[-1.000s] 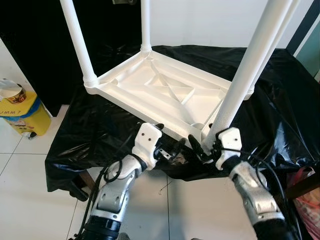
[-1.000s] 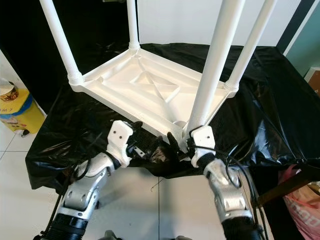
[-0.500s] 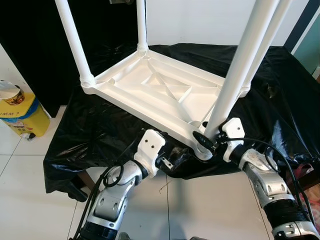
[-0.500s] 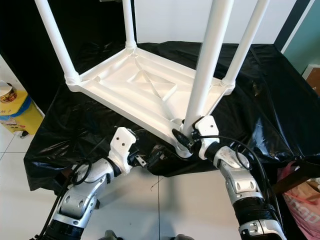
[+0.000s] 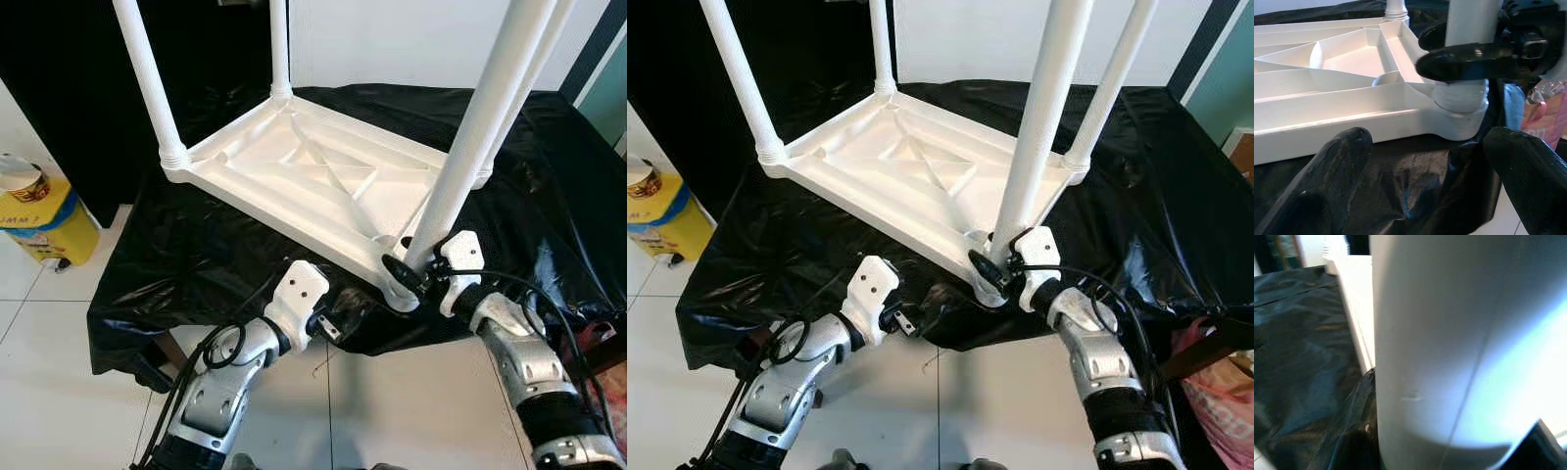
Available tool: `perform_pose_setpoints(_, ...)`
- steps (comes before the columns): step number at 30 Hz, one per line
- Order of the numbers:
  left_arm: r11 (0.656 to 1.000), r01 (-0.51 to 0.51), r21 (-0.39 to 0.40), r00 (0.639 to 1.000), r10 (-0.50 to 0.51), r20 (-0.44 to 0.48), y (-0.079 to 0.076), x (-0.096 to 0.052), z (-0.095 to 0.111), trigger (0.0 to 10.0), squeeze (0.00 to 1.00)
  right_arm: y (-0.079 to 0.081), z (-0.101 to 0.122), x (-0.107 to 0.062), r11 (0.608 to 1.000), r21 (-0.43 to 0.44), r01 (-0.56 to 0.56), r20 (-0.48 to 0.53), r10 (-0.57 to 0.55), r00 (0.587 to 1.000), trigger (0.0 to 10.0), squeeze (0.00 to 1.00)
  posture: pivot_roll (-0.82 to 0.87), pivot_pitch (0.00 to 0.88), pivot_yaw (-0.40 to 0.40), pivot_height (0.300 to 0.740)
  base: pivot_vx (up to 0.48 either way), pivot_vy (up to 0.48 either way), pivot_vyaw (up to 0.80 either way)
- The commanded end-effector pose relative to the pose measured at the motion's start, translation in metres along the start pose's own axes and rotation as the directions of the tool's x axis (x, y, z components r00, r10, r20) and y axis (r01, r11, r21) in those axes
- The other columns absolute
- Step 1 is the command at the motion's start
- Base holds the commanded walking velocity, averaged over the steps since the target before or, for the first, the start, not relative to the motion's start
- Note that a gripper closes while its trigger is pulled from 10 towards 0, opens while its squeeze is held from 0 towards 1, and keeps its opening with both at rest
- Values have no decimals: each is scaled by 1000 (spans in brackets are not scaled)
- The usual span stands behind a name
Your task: Building children table
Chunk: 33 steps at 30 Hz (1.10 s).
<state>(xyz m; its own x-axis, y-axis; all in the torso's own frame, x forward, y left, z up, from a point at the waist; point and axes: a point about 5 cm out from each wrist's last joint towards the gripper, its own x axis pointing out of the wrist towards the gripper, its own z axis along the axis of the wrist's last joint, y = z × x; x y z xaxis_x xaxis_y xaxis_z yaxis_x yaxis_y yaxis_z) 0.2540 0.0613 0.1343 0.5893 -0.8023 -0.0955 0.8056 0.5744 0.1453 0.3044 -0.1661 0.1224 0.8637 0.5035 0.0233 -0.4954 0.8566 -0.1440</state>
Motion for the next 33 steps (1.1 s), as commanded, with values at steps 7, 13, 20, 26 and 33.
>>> perform_pose_setpoints(7, 997, 71, 8, 997, -71, -7, -4, 2, 0, 10000, 0, -5, -24, -12, 982, 13, 190, -119, -187, 975, 10000, 0, 11, 76, -39, 740, 0, 0, 0)
perform_pose_setpoints(13, 997, 79, 13, 997, -79, -7, -4, 4, 0, 10000, 0, -3, -31, -16, 911, 23, 412, -146, -404, 903, 10000, 0, 7, 61, -42, 740, 0, 0, 0)
perform_pose_setpoints(20, 997, 79, 19, 997, -79, -5, -3, 5, 0, 10000, 0, 16, -37, -17, 828, 23, 560, -182, -547, 817, 10000, 0, 11, 47, -51, 740, 0, 0, 0)
perform_pose_setpoints(26, 997, 75, 20, 997, -75, 0, -1, 6, 1, 10000, 0, 37, -34, -9, 822, 65, 566, -186, -548, 816, 10000, 0, 14, 37, -56, 740, 0, 0, 0)
perform_pose_setpoints(33, 997, 78, 22, 997, -78, 1, -2, 7, 1, 10000, 0, 37, -27, -9, 820, 69, 569, -157, -554, 818, 10000, 0, 13, 33, -57, 740, 0, 0, 0)
